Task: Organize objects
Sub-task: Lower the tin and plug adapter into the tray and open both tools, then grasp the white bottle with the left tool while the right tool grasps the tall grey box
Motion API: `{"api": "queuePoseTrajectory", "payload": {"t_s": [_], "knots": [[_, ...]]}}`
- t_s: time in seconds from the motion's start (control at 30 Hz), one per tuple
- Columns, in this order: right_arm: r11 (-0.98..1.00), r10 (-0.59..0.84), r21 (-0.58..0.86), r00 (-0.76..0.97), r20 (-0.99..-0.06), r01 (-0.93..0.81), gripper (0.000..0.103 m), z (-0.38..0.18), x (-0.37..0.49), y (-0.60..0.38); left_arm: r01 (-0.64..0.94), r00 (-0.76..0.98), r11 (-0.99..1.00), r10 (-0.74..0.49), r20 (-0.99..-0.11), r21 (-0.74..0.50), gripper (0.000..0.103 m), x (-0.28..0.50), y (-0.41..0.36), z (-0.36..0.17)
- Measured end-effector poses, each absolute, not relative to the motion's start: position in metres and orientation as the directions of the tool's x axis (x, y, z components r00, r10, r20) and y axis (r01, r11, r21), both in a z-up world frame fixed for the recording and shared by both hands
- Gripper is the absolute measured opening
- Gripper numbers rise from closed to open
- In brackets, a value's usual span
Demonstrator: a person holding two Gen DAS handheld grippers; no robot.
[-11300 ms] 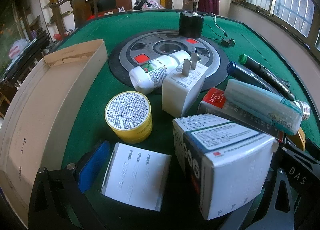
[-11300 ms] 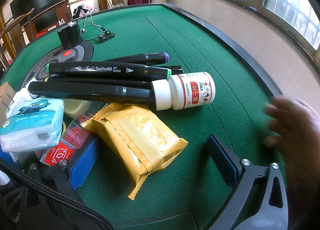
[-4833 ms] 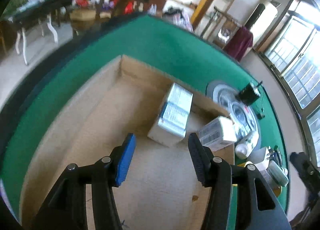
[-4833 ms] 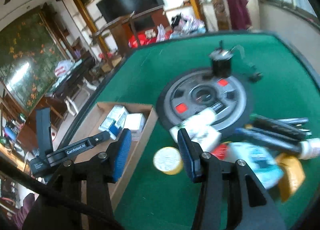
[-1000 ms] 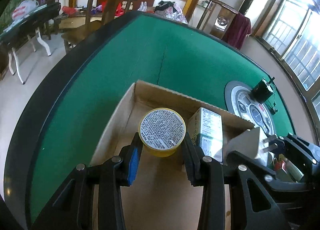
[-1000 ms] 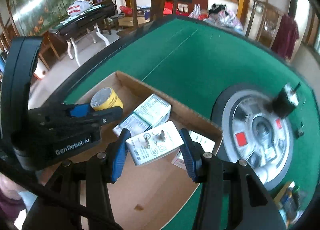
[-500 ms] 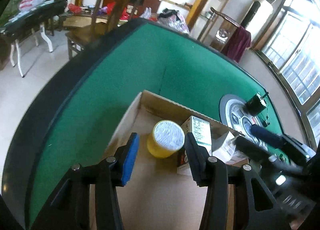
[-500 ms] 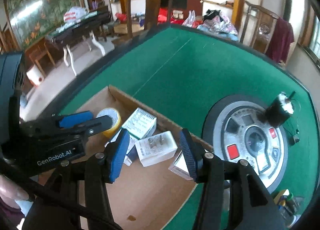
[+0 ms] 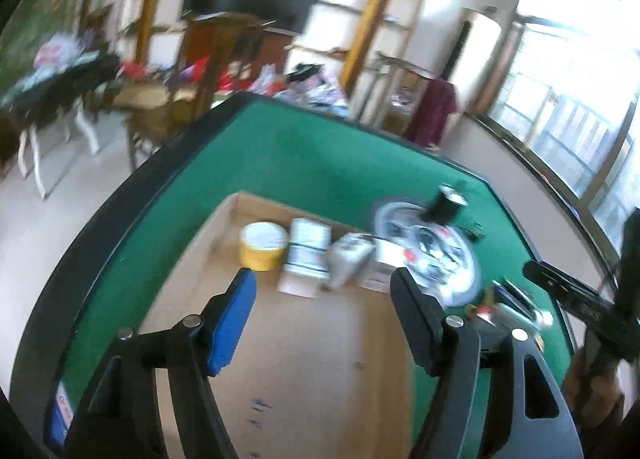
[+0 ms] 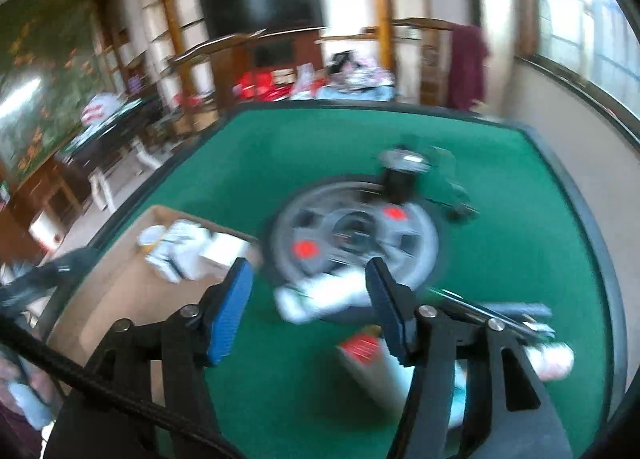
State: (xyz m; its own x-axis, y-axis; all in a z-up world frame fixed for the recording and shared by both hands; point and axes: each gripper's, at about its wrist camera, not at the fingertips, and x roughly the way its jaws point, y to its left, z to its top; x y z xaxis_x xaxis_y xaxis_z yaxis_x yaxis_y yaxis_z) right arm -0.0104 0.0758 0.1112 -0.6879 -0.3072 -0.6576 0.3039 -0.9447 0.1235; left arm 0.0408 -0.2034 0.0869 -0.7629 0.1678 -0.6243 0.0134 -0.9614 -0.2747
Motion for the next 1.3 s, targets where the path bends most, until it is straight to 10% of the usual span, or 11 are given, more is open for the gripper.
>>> {"api": "queuePoseTrajectory", "payload": {"t_s": [0.57, 0.9, 1.03, 1.3], "knots": [[-0.928, -0.333, 0.345, -0.725, -0.603, 0.139, 0.062, 0.086, -0.027, 0.215, -0.260, -0.651, -0.956, 0.070, -0.756, 0.135, 0.063, -0.038, -0.020, 0.046], [-0.897, -0.394, 0.417, -0.695, -0.602, 0.148, 0.062, 0.077, -0.029, 0.233, -0.289, -0.563, -0.943, 0.027, -0.826, 0.166, 0.064, -0.077, 0.007, 0.005], [-0.891, -0.391, 0.436, -0.703, -0.594, 0.126, 0.062, 0.076, -0.028, 0.241, -0.297, -0.531, -0.947, 0.056, -0.846, 0.123, 0.029, -0.077, 0.007, 0.006], [-0.885, -0.426, 0.432, -0.677, -0.600, 0.174, 0.062, 0.071, -0.029, 0.232, -0.268, -0.560, -0.963, 0.137, -0.817, 0.022, 0.029, -0.049, -0.012, 0.026]]}}
